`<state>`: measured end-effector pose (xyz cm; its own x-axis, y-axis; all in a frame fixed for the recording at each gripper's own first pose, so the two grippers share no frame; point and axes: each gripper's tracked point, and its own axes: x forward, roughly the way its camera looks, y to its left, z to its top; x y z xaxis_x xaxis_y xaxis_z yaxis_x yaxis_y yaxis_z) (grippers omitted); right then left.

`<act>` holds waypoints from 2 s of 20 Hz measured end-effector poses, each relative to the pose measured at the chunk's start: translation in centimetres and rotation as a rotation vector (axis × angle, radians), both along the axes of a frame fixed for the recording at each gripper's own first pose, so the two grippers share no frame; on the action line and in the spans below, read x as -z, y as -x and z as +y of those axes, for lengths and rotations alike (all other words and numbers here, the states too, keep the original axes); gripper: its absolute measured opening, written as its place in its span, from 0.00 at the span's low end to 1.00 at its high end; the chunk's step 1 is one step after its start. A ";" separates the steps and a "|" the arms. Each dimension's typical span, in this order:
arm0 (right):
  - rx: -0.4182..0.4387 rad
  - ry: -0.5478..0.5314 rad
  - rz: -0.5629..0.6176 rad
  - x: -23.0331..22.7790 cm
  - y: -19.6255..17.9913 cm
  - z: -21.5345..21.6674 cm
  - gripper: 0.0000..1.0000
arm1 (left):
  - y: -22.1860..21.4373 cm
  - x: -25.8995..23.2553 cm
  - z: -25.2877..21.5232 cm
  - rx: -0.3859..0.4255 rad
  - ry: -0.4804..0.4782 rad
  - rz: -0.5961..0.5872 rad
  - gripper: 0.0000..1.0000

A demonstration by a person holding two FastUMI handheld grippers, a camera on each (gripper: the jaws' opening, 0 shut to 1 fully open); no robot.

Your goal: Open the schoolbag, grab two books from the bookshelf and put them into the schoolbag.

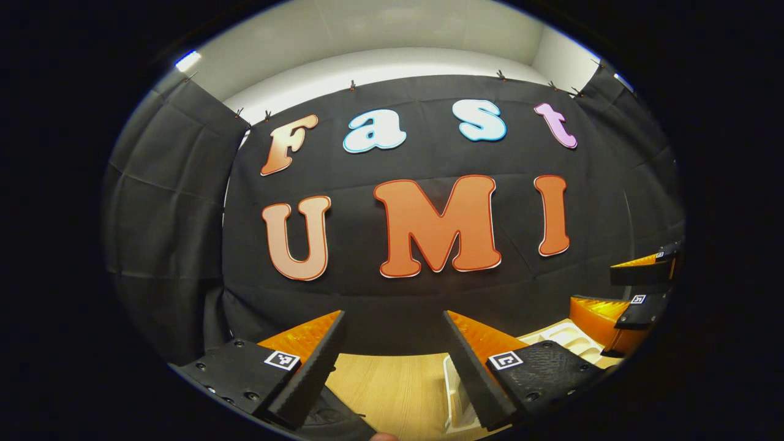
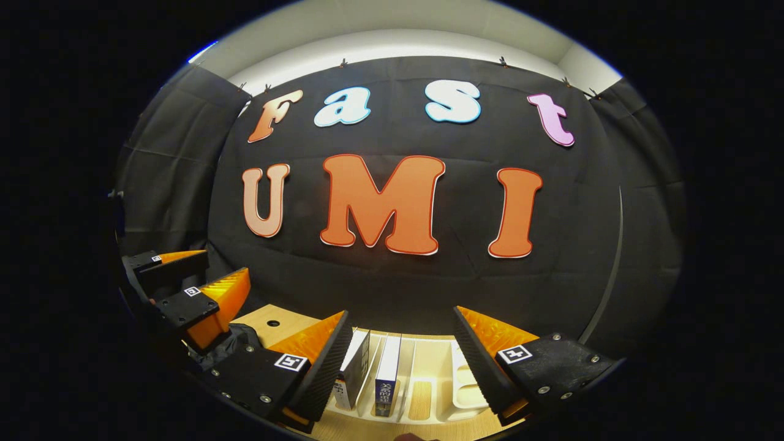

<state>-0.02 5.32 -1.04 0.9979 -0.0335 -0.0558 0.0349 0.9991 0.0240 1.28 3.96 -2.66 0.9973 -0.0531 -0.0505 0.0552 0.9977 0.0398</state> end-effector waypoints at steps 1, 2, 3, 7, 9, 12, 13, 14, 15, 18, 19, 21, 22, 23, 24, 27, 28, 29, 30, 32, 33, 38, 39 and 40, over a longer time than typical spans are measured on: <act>0.003 0.000 0.003 0.1 0.0 -0.2 0.96 | -0.2 0.3 0.3 0.000 -0.021 0.006 0.96; 0.011 0.003 0.004 0.2 0.0 -0.5 0.96 | -0.3 0.8 0.5 0.000 -0.040 0.018 0.97; 0.016 0.006 0.006 0.4 -0.2 -0.8 0.96 | -0.3 1.5 0.8 0.000 -0.056 0.033 0.97; 0.046 0.030 0.009 0.8 -0.7 -2.7 0.97 | -0.6 5.1 3.1 -0.029 -0.130 0.121 0.96; 0.059 0.031 0.013 1.0 -1.2 -3.8 0.96 | -0.4 6.6 4.8 -0.053 -0.171 0.166 0.96; 0.071 0.029 0.023 1.6 -1.6 -5.0 0.97 | 0.4 8.8 6.6 -0.077 -0.237 0.236 1.00; 0.069 0.027 0.028 2.0 -1.7 -5.2 0.97 | 0.7 9.5 6.7 -0.067 -0.256 0.253 0.98; 0.068 0.024 0.032 2.3 -1.8 -5.4 0.97 | 0.8 10.3 6.8 -0.059 -0.269 0.279 0.99; 0.060 0.019 0.040 2.7 -1.8 -5.4 0.97 | 1.4 11.4 7.3 -0.061 -0.284 0.307 0.98; 0.030 0.013 0.063 4.0 -2.1 -5.2 0.97 | 2.8 14.9 8.0 -0.042 -0.384 0.377 0.99; 0.021 0.011 0.066 4.3 -2.2 -5.2 0.97 | 3.0 15.6 8.4 -0.040 -0.422 0.398 0.98; 0.004 0.010 0.076 5.1 -2.5 -5.2 0.97 | 4.6 17.8 8.4 -0.036 -0.448 0.443 0.98; 0.001 0.010 0.083 5.5 -2.6 -5.4 0.97 | 5.3 18.6 8.5 -0.035 -0.468 0.464 0.98; -0.004 0.005 0.089 6.0 -2.6 -5.5 0.97 | 6.3 19.5 8.4 -0.031 -0.489 0.486 0.98; -0.008 0.000 0.096 6.5 -2.6 -5.6 0.97 | 7.1 20.5 8.2 -0.027 -0.513 0.508 0.98; -0.017 -0.001 0.121 8.0 -2.7 -6.3 0.97 | 9.6 22.7 7.7 -0.015 -0.603 0.557 0.98; -0.018 0.002 0.129 8.5 -2.8 -6.6 0.97 | 10.2 23.3 7.5 -0.001 -0.660 0.561 0.98; -0.019 0.000 0.137 9.0 -2.8 -6.8 0.97 | 11.1 24.0 7.0 0.018 -0.712 0.570 0.97; -0.020 -0.004 0.146 9.5 -2.9 -7.0 0.97 | 11.9 24.9 6.5 0.039 -0.757 0.587 0.97; -0.019 -0.013 0.159 10.2 -3.0 -7.5 0.97 | 14.0 26.8 6.0 0.073 -0.834 0.621 0.97; -0.015 -0.014 0.161 10.4 -2.9 -7.8 0.97 | 14.9 27.7 6.0 0.091 -0.869 0.638 0.97; 0.010 -0.010 0.151 10.2 -3.0 -8.6 0.97 | 17.6 32.6 6.0 0.173 -0.943 0.731 0.96; 0.016 -0.010 0.152 10.2 -2.9 -9.1 0.97 | 18.1 32.8 6.1 0.172 -0.950 0.740 0.96; 0.024 -0.011 0.151 10.2 -2.8 -9.5 0.97 | 18.2 32.9 6.2 0.166 -0.960 0.748 0.96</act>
